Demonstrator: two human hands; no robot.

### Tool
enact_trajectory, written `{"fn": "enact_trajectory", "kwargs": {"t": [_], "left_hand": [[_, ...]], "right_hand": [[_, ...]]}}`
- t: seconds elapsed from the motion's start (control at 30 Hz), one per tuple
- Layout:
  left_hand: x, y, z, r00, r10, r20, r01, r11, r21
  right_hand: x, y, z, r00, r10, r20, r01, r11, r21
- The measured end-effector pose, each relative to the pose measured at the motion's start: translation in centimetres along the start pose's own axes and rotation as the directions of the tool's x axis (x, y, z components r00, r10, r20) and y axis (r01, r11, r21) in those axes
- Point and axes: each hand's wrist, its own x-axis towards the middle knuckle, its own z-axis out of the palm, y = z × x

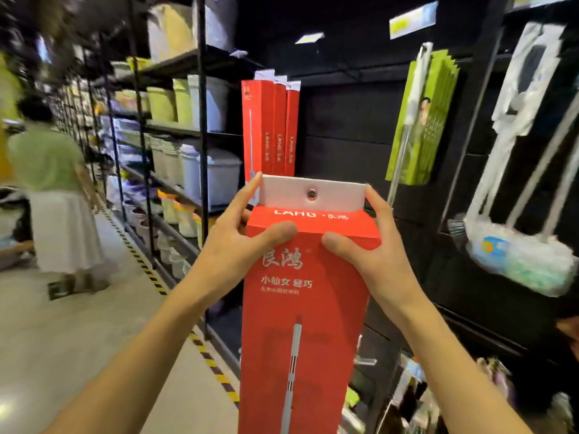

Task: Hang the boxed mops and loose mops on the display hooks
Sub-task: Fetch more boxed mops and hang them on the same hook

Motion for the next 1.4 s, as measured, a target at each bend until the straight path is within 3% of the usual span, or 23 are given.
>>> {"fn": "enact_trajectory", "kwargs": {"t": [0.53,1.07,1.4], "left_hand": [[21.5,-10.1,-10.5,0.992,0.09,-0.09,-0.078,0.988,0.13],[43.3,-22.0,-19.2,0.981,0.188,-0.045,-0.188,0.982,-0.01],[59.5,-26.3,-25.2,0.961,0.277,0.011,-0.275,0.958,-0.083]], "right_hand": [[23.5,13.3,11.5,0.989,-0.069,0.133,0.058,0.995,0.085],[42.1,23.6,21.6,0.988,-0.157,-0.007,0.156,0.985,-0.067],[54.9,26.2,27.9,0.972,-0.231,-0.03,0.226,0.966,-0.125]]}}
